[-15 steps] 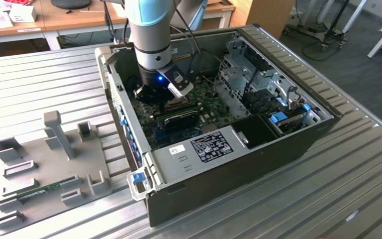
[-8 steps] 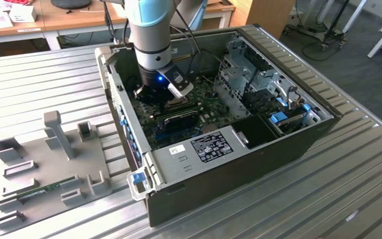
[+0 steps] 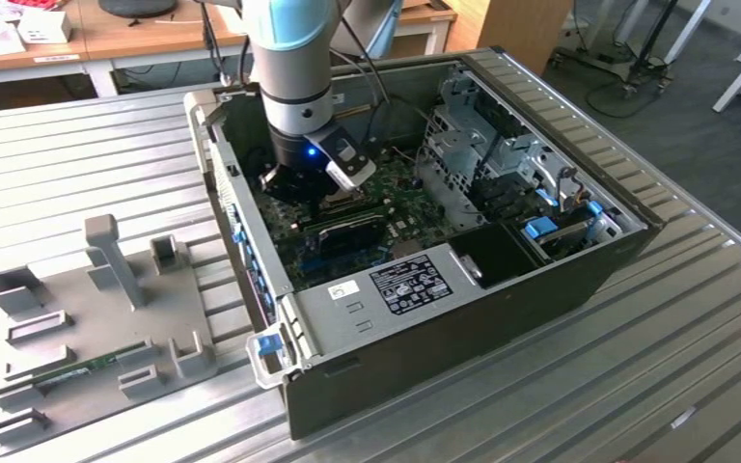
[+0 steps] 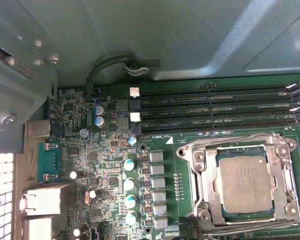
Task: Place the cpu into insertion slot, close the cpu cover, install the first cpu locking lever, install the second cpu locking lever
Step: 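Install the second cpu locking lever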
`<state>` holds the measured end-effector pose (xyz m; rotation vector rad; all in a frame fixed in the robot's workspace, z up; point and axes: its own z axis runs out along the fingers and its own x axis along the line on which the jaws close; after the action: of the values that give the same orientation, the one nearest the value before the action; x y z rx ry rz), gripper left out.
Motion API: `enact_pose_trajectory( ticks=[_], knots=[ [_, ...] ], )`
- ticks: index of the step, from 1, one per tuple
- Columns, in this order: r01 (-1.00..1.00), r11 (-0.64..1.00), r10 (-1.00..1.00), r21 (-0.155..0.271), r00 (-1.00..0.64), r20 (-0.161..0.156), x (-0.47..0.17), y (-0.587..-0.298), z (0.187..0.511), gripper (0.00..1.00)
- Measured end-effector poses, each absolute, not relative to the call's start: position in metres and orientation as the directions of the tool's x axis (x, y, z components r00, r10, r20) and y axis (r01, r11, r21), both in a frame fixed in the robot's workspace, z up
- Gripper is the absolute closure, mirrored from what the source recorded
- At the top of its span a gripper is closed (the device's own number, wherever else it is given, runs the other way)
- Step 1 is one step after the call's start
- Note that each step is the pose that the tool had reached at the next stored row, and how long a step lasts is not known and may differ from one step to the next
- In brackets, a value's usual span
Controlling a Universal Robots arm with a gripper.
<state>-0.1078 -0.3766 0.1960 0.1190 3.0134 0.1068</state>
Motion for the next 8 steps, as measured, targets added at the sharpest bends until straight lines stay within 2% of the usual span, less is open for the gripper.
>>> enact_pose_trajectory(
  ticks=[8],
  knots=[
    [0.074,0.994,0.083,0.075,-0.989,-0.121,-0.108,-0.377,0.211,0.90]
  ],
)
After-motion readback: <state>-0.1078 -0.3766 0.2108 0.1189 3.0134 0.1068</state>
